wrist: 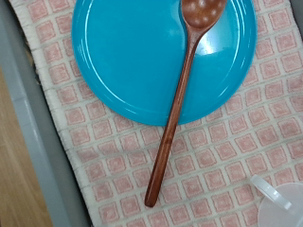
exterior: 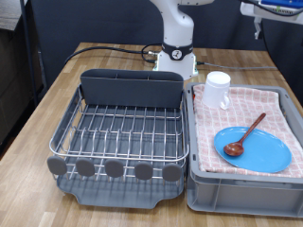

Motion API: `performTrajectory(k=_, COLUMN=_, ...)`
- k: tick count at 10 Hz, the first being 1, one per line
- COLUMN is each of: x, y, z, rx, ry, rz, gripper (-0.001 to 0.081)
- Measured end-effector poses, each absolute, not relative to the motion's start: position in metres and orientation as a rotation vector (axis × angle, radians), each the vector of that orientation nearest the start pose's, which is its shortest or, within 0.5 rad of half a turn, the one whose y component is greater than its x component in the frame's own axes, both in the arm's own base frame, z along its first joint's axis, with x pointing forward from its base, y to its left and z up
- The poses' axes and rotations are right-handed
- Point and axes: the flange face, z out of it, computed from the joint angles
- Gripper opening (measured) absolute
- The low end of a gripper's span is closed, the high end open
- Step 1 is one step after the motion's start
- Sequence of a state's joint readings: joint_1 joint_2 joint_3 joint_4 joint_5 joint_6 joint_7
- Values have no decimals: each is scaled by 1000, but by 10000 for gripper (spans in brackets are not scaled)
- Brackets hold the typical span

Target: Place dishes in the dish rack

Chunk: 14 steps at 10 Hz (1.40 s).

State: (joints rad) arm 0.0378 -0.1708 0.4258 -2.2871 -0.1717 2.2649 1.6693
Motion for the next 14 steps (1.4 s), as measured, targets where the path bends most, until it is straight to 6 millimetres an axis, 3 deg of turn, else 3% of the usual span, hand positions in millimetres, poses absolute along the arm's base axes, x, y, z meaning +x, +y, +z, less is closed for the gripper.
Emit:
performTrajectory(k=6, x=446, y=227, z=351, rx=-2595, ry=1637, rz=-520, gripper=802)
performTrajectory(k=14, x=472, y=219, z=291, rx=-2621, ry=1596, rz=-485, gripper=802)
